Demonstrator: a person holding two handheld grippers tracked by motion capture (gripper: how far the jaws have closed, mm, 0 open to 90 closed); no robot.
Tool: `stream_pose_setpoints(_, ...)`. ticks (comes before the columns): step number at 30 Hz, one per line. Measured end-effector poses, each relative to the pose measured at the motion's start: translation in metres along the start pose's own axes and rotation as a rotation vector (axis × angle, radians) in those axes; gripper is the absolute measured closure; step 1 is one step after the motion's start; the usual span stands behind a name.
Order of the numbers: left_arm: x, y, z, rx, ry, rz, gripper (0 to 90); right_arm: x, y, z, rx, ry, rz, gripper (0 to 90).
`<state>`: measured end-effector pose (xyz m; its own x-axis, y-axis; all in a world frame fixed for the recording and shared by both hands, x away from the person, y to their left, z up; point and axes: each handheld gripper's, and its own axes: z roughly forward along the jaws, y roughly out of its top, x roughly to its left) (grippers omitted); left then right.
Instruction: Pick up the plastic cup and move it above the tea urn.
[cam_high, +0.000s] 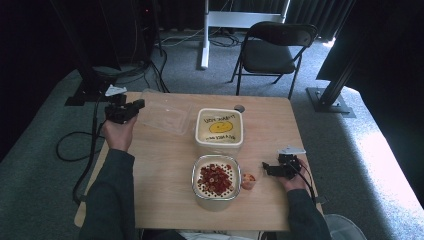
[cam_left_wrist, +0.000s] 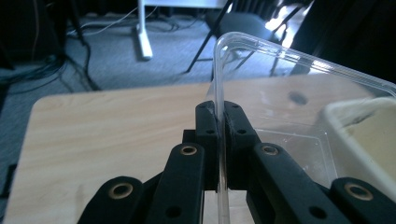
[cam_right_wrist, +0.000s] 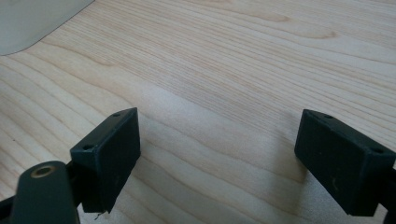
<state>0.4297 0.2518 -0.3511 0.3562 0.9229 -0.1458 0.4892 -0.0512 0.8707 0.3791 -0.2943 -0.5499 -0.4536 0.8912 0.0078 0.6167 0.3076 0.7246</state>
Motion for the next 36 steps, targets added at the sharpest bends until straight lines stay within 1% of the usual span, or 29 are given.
stream_pose_setpoints(2, -0.009, 0.007, -0.001, -0.009, -0.019, 0.006, 87.6, 0.0, 0.0, 0.0, 0.0, 0.0, 0.0, 13.7)
stream_pose_setpoints(3, -0.016, 0.011, 0.0, -0.009, -0.033, 0.015, 87.5, 0.0, 0.0, 0.0, -0.001, 0.0, -0.001, 13.6)
stream_pose_setpoints(4, -0.02, 0.014, 0.0, -0.008, -0.036, 0.024, 87.5, 0.0, 0.0, 0.0, -0.001, -0.001, -0.002, 13.6)
stream_pose_setpoints(6, -0.034, 0.019, 0.004, -0.003, -0.052, 0.047, 87.4, 0.0, 0.0, 0.0, -0.001, 0.0, 0.0, 13.6)
stream_pose_setpoints(7, -0.038, 0.021, 0.006, -0.002, -0.057, 0.052, 87.3, 0.0, 0.0, 0.0, -0.001, 0.0, -0.001, 13.7)
stream_pose_setpoints(8, -0.038, 0.021, 0.006, -0.002, -0.057, 0.052, 87.3, 0.0, 0.0, 0.0, -0.001, 0.0, -0.001, 13.7)
stream_pose_setpoints(9, -0.051, 0.025, 0.014, 0.013, -0.069, 0.067, 87.2, 0.0, 0.0, 0.0, -0.001, 0.0, -0.001, 13.7)
stream_pose_setpoints(10, -0.056, 0.026, 0.018, 0.019, -0.072, 0.068, 87.1, 0.0, 0.0, 0.0, -0.001, 0.0, -0.001, 13.7)
stream_pose_setpoints(11, -0.056, 0.026, 0.018, 0.019, -0.072, 0.068, 87.1, 0.0, 0.0, 0.0, -0.001, 0.0, -0.001, 13.6)
stream_pose_setpoints(12, -0.064, 0.027, 0.025, 0.027, -0.081, 0.07, 87.0, 0.0, 0.0, 0.0, -0.002, 0.0, -0.001, 13.6)
stream_pose_setpoints(13, -0.064, 0.027, 0.025, 0.027, -0.081, 0.07, 86.8, 0.0, 0.0, 0.0, -0.001, 0.0, 0.0, 13.7)
stream_pose_setpoints(14, -0.072, 0.028, 0.033, 0.036, -0.107, 0.065, 86.4, 0.0, 0.0, 0.0, -0.001, 0.0, 0.0, 13.7)
stream_pose_setpoints(15, -0.075, 0.028, 0.036, 0.042, -0.127, 0.068, 85.3, 0.0, 0.0, 0.0, -0.001, 0.0, 0.0, 13.7)
stream_pose_setpoints(16, -0.075, 0.028, 0.036, 0.042, -0.127, 0.068, 82.3, 0.0, 0.0, 0.0, -0.001, 0.0, 0.0, 13.7)
stream_pose_setpoints(17, -0.082, 0.028, 0.04, 0.031, -0.176, 0.074, 79.1, 0.0, 0.0, 0.0, -0.001, 0.0, -0.001, 13.6)
stream_pose_setpoints(18, -0.082, 0.028, 0.04, 0.031, -0.176, 0.074, 75.7, 0.0, 0.0, 0.0, -0.001, 0.0, -0.001, 13.6)
stream_pose_setpoints(19, -0.085, 0.027, 0.042, 0.02, -0.203, 0.073, 75.7, 0.0, 0.0, 0.0, -0.002, 0.0, 0.0, 13.7)
stream_pose_setpoints(20, -0.087, 0.026, 0.043, 0.006, -0.225, 0.072, 71.8, 0.0, 0.0, 0.0, -0.002, 0.0, 0.0, 13.7)
stream_pose_setpoints(22, -0.087, 0.026, 0.043, 0.01, -0.226, 0.077, 69.2, 0.0, 0.0, 0.0, -0.002, 0.0, 0.0, 13.7)
stream_pose_setpoints(23, -0.087, 0.024, 0.045, 0.019, -0.219, 0.088, 68.7, 0.0, 0.0, 0.0, -0.002, 0.0, 0.0, 13.7)
stream_pose_setpoints(25, -0.087, 0.022, 0.045, 0.025, -0.21, 0.095, 68.1, 0.0, 0.0, 0.0, -0.002, 0.0, 0.0, 13.7)
stream_pose_setpoints(29, -0.088, 0.02, 0.046, 0.032, -0.207, 0.112, 65.0, 0.0, 0.0, 0.0, -0.001, 0.0, 0.001, 13.7)
stream_pose_setpoints(32, -0.089, 0.017, 0.045, 0.043, -0.203, 0.137, 62.7, 0.0, 0.0, 0.0, -0.001, 0.0, 0.0, 13.7)
stream_pose_setpoints(36, -0.091, 0.014, 0.044, 0.043, -0.202, 0.157, 59.3, 0.0, 0.0, 0.0, -0.001, 0.0, 0.0, 13.7)
